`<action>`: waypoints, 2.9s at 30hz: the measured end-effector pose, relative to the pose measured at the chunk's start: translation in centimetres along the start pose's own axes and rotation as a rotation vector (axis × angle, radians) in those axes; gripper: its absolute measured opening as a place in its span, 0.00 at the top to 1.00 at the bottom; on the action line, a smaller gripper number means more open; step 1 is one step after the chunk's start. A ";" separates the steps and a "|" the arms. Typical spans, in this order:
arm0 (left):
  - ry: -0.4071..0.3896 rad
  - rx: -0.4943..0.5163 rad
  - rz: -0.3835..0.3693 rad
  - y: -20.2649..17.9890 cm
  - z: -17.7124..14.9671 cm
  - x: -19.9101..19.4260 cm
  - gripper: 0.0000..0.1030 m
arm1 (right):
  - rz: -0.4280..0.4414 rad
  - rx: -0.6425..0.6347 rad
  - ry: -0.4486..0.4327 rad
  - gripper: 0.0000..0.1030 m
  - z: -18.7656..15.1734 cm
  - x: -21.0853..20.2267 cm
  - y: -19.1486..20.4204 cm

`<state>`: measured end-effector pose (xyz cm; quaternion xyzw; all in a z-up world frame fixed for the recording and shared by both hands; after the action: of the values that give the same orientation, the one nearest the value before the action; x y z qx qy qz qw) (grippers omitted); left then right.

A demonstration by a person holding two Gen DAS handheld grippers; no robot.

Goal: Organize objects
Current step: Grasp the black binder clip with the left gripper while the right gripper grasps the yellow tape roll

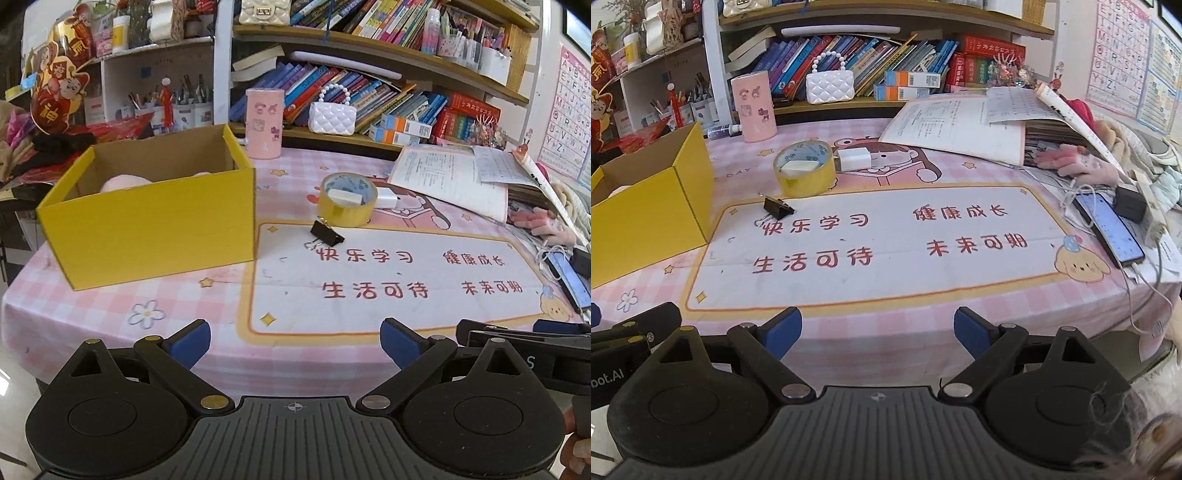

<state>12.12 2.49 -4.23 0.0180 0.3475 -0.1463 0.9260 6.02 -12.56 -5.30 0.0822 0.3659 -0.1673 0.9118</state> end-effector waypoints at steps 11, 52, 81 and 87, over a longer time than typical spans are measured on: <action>0.009 -0.035 0.058 -1.7 2.2 3.5 0.04 | 0.073 -0.051 0.011 0.13 3.9 4.6 -1.0; 0.040 -0.078 0.144 -3.1 5.6 12.0 0.13 | 0.188 -0.228 -0.009 0.13 11.2 14.2 -0.9; 0.105 0.094 0.055 -4.8 7.8 21.7 0.39 | 0.244 -0.259 -0.063 0.13 16.4 19.0 0.5; 0.109 0.075 0.003 -5.0 7.9 20.6 0.75 | 0.268 -0.273 -0.058 0.13 16.5 19.1 0.7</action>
<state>30.47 -8.72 -11.22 0.0610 0.3918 -0.1566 0.9046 29.78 -21.06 -6.68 0.0010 0.3445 0.0043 0.9388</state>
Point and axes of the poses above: each gripper's, at about its wrist camera, not at the fingertips, and x roughly the way its jaws point, y to its left, z to its top, the point moved 8 cm from there along x, roughly the way its jaws point, and after that the axes turned 1 degree about x, right-handed, at the moved point
